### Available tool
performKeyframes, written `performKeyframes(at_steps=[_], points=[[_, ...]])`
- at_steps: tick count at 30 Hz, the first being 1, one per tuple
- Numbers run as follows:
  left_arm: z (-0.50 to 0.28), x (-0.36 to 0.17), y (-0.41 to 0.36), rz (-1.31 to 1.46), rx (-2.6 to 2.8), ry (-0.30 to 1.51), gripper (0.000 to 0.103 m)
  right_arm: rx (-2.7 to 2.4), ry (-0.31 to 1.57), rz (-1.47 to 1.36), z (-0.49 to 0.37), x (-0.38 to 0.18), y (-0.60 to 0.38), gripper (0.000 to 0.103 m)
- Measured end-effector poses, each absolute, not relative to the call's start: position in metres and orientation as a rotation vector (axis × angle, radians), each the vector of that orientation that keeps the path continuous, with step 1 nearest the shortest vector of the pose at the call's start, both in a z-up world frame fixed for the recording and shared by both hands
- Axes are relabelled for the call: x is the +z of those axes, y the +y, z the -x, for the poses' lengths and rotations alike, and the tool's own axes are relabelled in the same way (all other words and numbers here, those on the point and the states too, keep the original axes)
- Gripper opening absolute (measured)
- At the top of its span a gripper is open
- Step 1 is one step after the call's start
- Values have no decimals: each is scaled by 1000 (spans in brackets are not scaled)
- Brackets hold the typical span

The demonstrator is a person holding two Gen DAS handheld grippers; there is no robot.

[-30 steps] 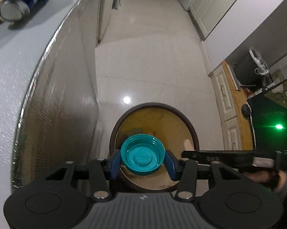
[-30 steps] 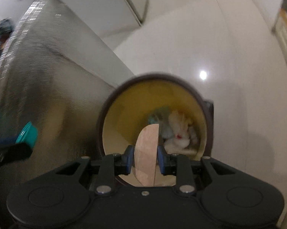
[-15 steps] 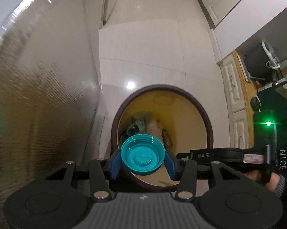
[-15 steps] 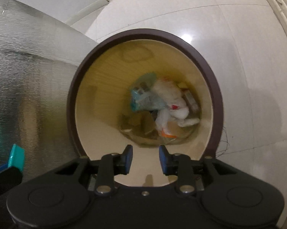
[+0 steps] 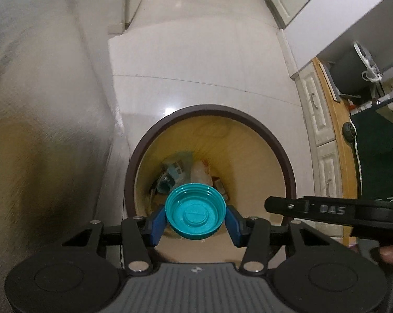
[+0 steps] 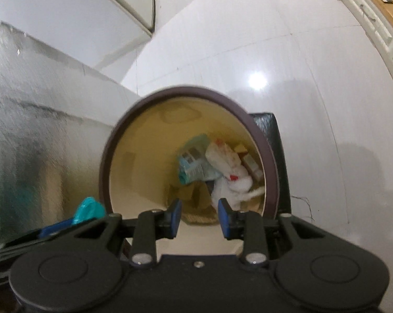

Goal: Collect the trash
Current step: 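Open the right tool over the bin while the left tool releases the teal cap, then raise both empty tools from the bin back over the table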

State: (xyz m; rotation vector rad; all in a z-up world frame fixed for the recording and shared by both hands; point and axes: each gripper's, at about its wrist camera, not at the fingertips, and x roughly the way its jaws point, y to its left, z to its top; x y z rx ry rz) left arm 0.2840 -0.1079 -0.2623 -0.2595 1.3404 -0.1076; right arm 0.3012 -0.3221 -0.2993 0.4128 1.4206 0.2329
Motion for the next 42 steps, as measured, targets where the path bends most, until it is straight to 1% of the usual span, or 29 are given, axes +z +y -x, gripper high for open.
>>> performKeyframes(at_steps=[1,2,3,4,5,10,12,16,17,19,21,23,25,26,28,30,32,33,34,42], points=[[-287,-263,-110,263,-117,1333,50,231,1408,-424,-302,-297,-325,33],[-290,-265,-111,272,-128,1331,61,229,1397,-434,-303,-294,-327,33],[-293,-266,-112,282,-136,1337,81,228,1387,-443,-304,-293,-329,33],[-295,-267,-114,278,-138,1346,87,226,1381,-448,-305,-290,-330,33],[-296,-267,-116,264,-142,1353,89,224,1377,-447,-306,-289,-331,33],[-292,-270,-120,233,-145,1403,90,223,1374,-438,-308,-285,-334,33],[-290,-271,-119,225,-135,1416,94,232,1376,-427,-306,-284,-334,33],[-290,-268,-117,223,-125,1416,97,263,1361,-398,-304,-280,-330,35],[-289,-267,-116,221,-122,1413,99,274,1356,-391,-304,-280,-328,37],[-288,-266,-114,219,-115,1408,101,297,1345,-373,-302,-277,-324,46],[-288,-265,-112,219,-106,1403,102,310,1336,-343,-301,-275,-320,48],[-287,-264,-109,219,-99,1401,103,319,1334,-316,-300,-273,-318,54],[-285,-264,-107,218,-92,1400,103,322,1340,-307,-299,-273,-317,64],[-285,-264,-106,215,-89,1400,103,322,1339,-308,-299,-272,-318,67],[-283,-264,-106,208,-83,1399,103,305,1333,-290,-298,-270,-320,79],[-282,-265,-105,204,-77,1397,103,293,1318,-273,-296,-266,-323,84],[-281,-263,-105,199,-76,1395,103,282,1312,-270,-295,-264,-328,94],[-280,-263,-105,196,-74,1396,103,274,1311,-270,-294,-263,-330,101],[-280,-262,-105,192,-72,1396,103,265,1307,-266,-294,-262,-332,103],[-279,-251,-104,173,-63,1383,103,239,1294,-193,-286,-252,-337,103]])
